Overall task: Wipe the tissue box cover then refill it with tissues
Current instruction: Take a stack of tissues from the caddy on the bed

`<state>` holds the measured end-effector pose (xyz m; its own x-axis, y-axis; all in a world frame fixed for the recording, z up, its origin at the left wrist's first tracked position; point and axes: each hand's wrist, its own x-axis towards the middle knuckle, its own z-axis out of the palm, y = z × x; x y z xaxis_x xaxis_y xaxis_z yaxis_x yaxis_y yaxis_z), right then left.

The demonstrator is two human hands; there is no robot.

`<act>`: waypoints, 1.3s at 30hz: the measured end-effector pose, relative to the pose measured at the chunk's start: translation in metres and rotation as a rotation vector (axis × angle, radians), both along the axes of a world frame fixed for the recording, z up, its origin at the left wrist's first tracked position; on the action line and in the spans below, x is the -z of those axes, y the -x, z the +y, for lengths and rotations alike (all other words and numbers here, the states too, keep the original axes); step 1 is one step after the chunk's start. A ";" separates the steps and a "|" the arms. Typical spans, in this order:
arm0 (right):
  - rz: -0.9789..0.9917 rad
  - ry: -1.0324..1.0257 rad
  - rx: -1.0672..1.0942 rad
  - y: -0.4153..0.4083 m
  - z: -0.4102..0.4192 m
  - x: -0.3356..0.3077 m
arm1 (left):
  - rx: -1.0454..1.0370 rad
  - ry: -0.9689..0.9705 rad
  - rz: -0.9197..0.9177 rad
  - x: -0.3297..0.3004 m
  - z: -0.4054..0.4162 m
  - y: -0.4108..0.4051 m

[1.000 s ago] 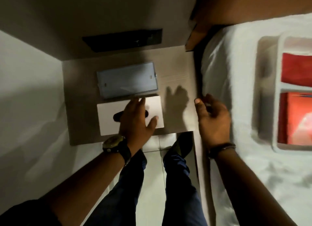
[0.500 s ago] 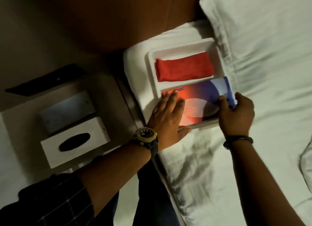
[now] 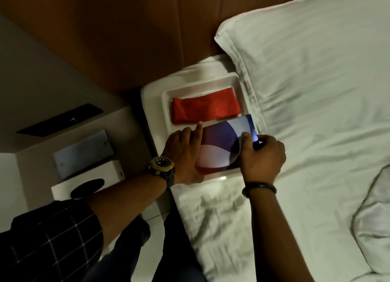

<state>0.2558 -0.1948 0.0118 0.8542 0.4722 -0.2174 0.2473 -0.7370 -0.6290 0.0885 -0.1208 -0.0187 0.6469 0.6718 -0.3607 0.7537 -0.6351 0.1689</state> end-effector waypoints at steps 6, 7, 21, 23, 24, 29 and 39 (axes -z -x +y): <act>0.016 -0.350 -0.273 0.022 -0.012 -0.054 | -0.111 0.237 -0.266 -0.023 -0.001 -0.004; 0.028 -0.355 -0.342 0.026 -0.015 -0.059 | -0.133 0.296 -0.325 -0.030 -0.001 -0.005; 0.542 -0.471 -0.358 0.054 -0.026 -0.079 | -0.959 0.674 -0.767 -0.109 -0.003 0.006; 0.539 -0.464 -0.368 0.059 -0.024 -0.079 | -0.970 0.583 -0.727 -0.108 -0.002 0.003; 0.532 -0.463 -0.365 0.061 -0.023 -0.079 | -0.972 0.571 -0.717 -0.108 -0.002 0.003; 0.500 -0.448 -0.364 0.064 -0.021 -0.075 | -0.967 0.576 -0.687 -0.110 0.000 0.007; 0.158 -0.426 -0.443 0.066 -0.025 -0.070 | -0.874 0.803 -0.925 -0.125 0.002 0.032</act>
<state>0.1903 -0.2199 0.0817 0.5311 0.8463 -0.0400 0.3513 -0.2629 -0.8986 0.0563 -0.1187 0.1068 0.3574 0.7827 -0.5095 0.2707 0.4353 0.8586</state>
